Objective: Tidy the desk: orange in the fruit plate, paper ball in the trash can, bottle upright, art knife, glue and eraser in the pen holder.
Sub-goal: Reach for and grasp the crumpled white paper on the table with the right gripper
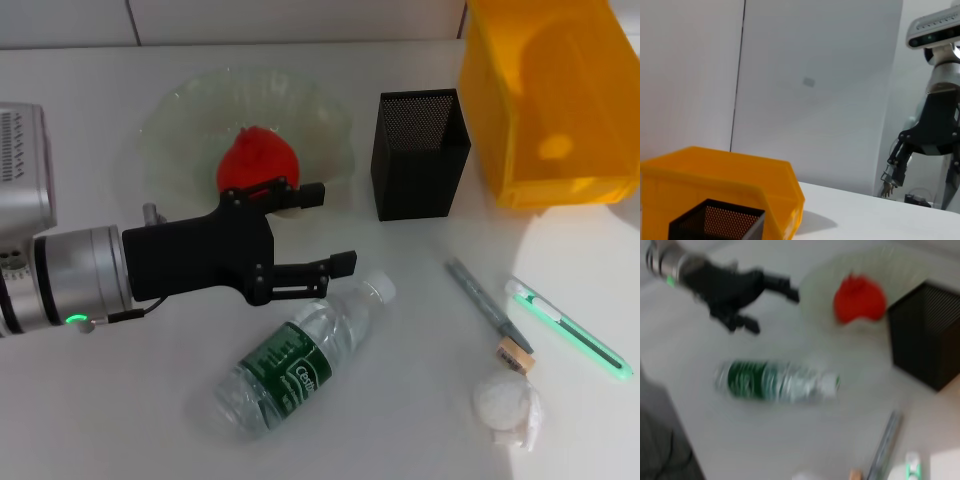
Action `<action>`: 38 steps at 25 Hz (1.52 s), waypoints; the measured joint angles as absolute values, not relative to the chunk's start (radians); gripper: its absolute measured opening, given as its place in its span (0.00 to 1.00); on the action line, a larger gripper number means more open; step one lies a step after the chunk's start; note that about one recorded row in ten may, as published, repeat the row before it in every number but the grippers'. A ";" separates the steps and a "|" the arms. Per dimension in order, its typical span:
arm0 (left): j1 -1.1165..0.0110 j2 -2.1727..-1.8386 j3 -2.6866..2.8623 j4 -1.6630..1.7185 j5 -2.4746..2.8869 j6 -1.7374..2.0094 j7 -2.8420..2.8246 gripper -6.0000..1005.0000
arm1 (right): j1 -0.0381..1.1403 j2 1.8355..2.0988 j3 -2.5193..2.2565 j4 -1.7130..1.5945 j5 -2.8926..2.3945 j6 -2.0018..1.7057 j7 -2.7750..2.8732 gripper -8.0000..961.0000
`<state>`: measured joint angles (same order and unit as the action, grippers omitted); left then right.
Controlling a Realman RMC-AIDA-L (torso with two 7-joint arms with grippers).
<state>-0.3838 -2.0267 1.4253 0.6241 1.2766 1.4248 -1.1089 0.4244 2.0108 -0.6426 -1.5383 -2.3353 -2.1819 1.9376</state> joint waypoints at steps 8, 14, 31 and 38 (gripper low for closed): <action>-0.369 -2.031 1.406 0.623 1.319 1.429 -1.124 0.86 | 0.488 2.056 -0.914 -1.602 -2.422 -2.177 2.062 0.79; -0.368 -2.034 1.403 0.620 1.320 1.417 -1.117 0.86 | 0.495 2.085 -1.028 -1.587 -2.462 -2.128 2.076 0.79; -0.377 -2.047 1.403 0.621 1.322 1.404 -1.116 0.86 | 0.500 2.082 -1.403 -1.483 -2.483 -1.912 2.117 0.78; -0.377 -2.047 1.404 0.617 1.322 1.403 -1.113 0.86 | 0.518 2.084 -1.491 -1.420 -2.491 -1.855 2.134 0.78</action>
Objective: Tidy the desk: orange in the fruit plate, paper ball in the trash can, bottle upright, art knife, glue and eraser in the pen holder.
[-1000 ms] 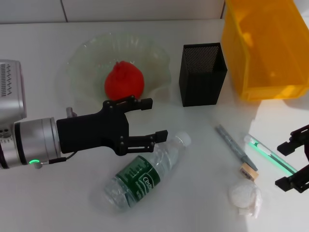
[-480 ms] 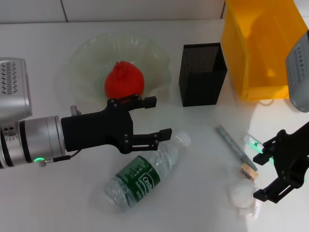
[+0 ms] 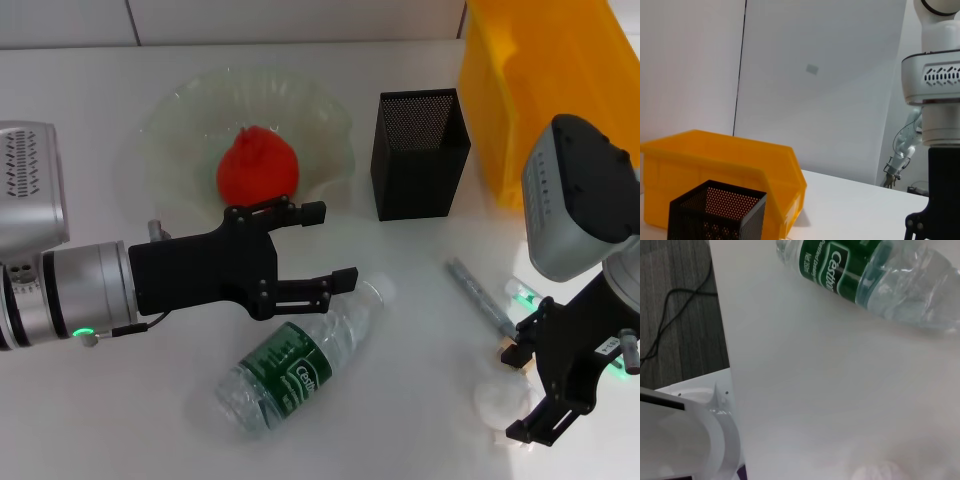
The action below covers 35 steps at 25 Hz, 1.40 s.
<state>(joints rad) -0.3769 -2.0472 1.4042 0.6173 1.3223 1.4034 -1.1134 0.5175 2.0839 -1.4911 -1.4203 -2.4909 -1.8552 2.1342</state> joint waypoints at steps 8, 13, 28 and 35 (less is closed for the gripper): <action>-0.378 -2.047 1.404 0.615 1.322 1.403 -1.100 0.86 | 0.529 2.085 -1.552 -1.370 -2.495 -1.800 2.136 0.78; -0.379 -2.046 1.403 0.615 1.322 1.402 -1.093 0.86 | 0.540 2.085 -1.578 -1.344 -2.508 -1.772 2.139 0.78; -0.384 -2.048 1.404 0.615 1.322 1.402 -1.089 0.86 | 0.561 2.083 -1.394 -1.424 -2.486 -1.812 2.167 0.55; -0.381 -2.051 1.404 0.614 1.322 1.402 -1.071 0.86 | 0.607 2.074 -0.955 -1.526 -2.501 -1.709 2.223 0.55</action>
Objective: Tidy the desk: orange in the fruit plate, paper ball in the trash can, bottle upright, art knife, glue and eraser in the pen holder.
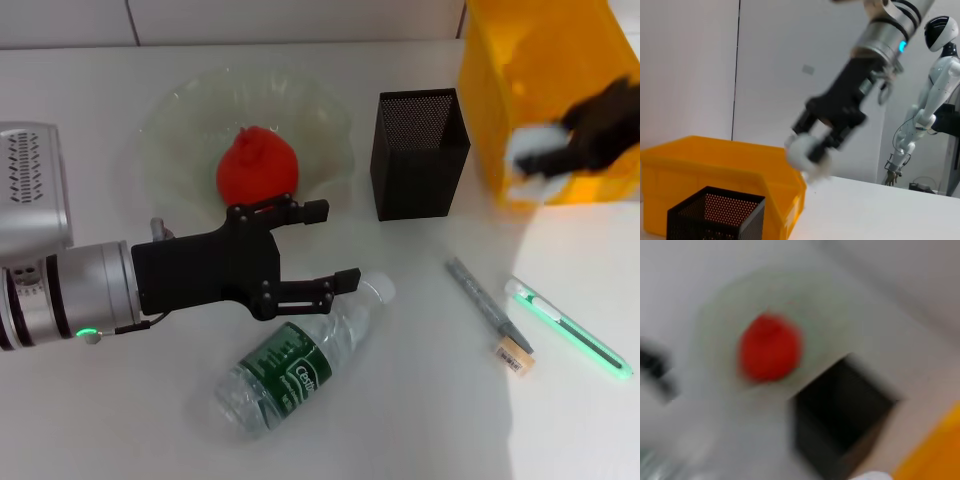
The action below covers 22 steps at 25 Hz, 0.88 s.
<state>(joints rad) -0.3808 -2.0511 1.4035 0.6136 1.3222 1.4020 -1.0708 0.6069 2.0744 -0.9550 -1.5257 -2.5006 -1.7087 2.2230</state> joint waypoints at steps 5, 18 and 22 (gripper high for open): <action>-0.380 -2.053 1.404 0.614 1.322 1.405 -1.063 0.86 | 0.605 2.056 -0.858 -1.492 -2.500 -1.531 2.198 0.55; -0.378 -2.059 1.404 0.623 1.322 1.422 -1.063 0.86 | 0.608 2.058 -0.861 -1.224 -2.506 -1.198 2.129 0.56; -0.377 -2.060 1.404 0.623 1.318 1.429 -1.063 0.86 | 0.586 2.071 -0.855 -1.253 -2.481 -1.185 2.124 0.56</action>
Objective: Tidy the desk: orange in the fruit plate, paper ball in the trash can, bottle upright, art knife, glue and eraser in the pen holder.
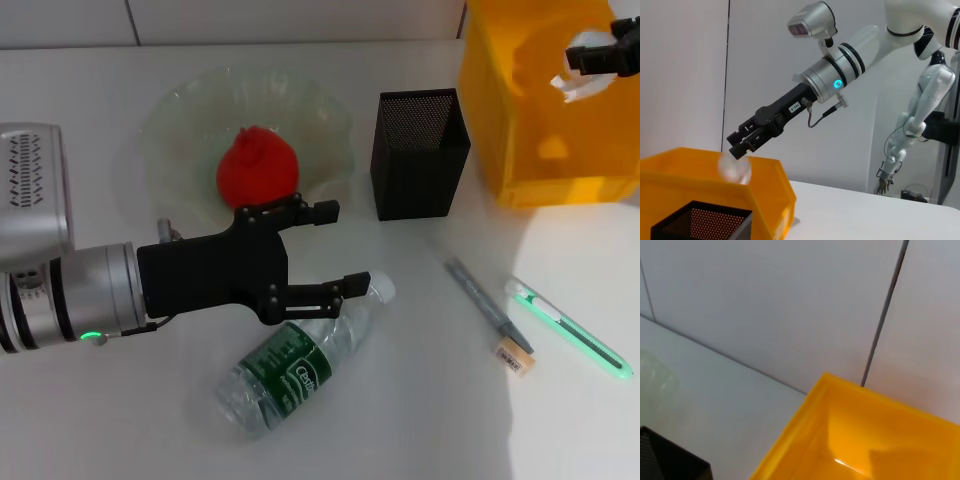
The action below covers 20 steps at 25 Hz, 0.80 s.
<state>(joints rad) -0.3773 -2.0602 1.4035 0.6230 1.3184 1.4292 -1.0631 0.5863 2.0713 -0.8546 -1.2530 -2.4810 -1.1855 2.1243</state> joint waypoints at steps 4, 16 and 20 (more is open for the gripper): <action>-0.378 -2.061 1.404 0.633 1.317 1.432 -1.069 0.86 | 0.555 2.074 -0.853 -1.286 -2.409 -1.190 2.105 0.65; -0.365 -2.064 1.416 0.729 1.321 1.463 -1.129 0.86 | 0.326 2.077 -0.847 -1.331 -1.926 -1.411 1.847 0.88; -0.360 -2.066 1.417 0.780 1.334 1.452 -1.223 0.86 | 0.217 2.078 -0.847 -1.256 -1.803 -1.540 1.627 0.88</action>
